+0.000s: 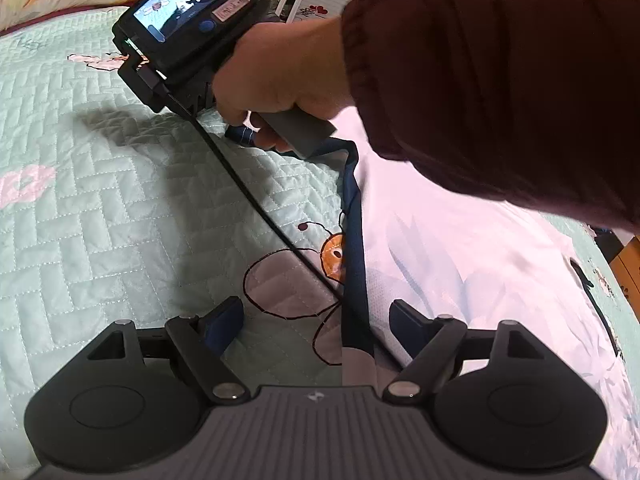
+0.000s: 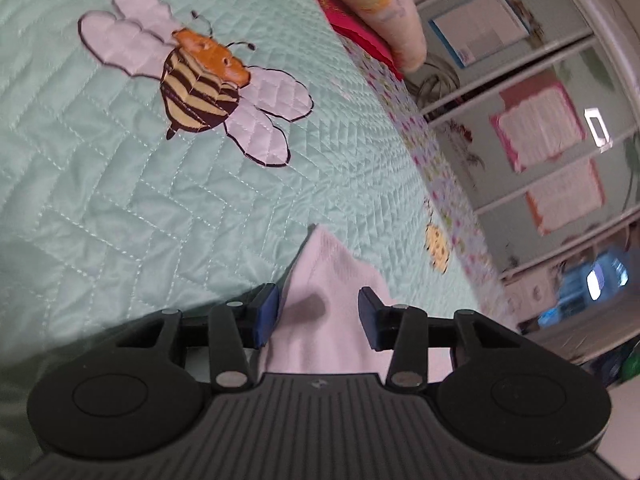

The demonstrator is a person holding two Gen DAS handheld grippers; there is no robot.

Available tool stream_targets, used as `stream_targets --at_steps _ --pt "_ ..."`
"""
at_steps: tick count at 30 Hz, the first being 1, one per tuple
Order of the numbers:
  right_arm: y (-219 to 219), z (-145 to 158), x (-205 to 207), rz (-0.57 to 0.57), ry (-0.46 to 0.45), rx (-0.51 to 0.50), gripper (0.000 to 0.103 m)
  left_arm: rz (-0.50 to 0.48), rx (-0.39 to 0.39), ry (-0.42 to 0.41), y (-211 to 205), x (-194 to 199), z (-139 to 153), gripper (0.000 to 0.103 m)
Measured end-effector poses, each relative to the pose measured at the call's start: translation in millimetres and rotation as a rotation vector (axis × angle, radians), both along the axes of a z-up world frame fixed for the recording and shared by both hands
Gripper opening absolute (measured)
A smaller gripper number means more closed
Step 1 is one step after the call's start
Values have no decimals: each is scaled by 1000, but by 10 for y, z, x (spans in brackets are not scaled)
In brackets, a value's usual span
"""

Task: Fold clothes
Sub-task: 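Lower the right gripper onto the shirt side edge and pinch it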

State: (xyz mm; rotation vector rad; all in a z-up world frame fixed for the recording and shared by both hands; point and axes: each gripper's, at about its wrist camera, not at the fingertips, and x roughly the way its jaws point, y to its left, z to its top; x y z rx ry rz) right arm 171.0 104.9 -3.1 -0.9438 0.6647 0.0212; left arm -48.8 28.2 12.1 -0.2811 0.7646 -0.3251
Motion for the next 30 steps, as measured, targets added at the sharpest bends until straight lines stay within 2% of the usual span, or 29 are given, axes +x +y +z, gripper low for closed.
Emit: stream_targets --at_steps 4,6,7,8,10,14,16,19,21,23,27,30 --pt "58 -27 47 -22 5 -16 42 6 -7 7 7 11 12 83" --pt "80 -62 51 -11 19 -24 25 13 -18 15 18 20 18 83" --pt "93 -92 49 -1 24 -33 7 16 -24 19 24 24 22 83" --pt "106 -121 48 8 30 -43 2 20 -30 22 30 29 25 83" --pt "91 -123 59 14 43 -25 2 29 -45 31 46 38 32 83" --pt "-87 81 131 -23 76 147 2 50 -73 43 73 38 37 83" --pt "-270 256 202 -38 117 292 0 51 -62 42 54 34 47 83" --pt "-726 572 313 -90 168 608 0 62 -46 42 13 27 63 83" --pt "-1033 750 377 -127 175 774 0 86 -57 51 23 23 71 83" --pt "-1381 880 449 -138 241 992 0 123 -79 67 45 31 91 83" --pt "-1927 1039 499 -160 311 1231 0 184 -90 89 52 86 165 83" --pt "-2263 1082 484 -175 357 1367 0 191 -84 86 7 147 202 83"
